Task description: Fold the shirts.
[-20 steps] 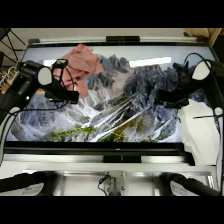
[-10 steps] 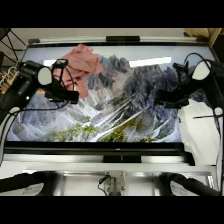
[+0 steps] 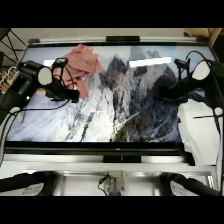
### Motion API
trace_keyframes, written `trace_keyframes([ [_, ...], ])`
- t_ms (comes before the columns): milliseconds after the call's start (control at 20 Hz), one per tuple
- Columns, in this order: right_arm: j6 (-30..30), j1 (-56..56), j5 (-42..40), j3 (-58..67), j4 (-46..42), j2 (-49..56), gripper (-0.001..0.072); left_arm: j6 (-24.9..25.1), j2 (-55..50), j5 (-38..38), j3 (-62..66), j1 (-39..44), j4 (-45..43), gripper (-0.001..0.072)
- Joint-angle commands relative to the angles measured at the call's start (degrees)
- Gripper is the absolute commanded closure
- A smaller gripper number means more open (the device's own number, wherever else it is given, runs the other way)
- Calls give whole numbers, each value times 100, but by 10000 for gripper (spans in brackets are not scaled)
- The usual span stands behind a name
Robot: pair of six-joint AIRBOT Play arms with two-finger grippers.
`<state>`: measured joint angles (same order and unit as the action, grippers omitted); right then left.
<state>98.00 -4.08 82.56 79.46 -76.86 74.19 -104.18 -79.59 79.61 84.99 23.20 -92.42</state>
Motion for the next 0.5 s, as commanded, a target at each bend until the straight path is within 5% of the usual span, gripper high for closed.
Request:
trace_keyframes([
  [0, -125, -2, -407, -2, -109, 4, 122, -28, -52, -503, -2, 4, 138, 47],
  [450, -164, -4, -1255, -2, -400, 4, 123, 343, -1014, -1440, 612, -671, -120, 46],
])
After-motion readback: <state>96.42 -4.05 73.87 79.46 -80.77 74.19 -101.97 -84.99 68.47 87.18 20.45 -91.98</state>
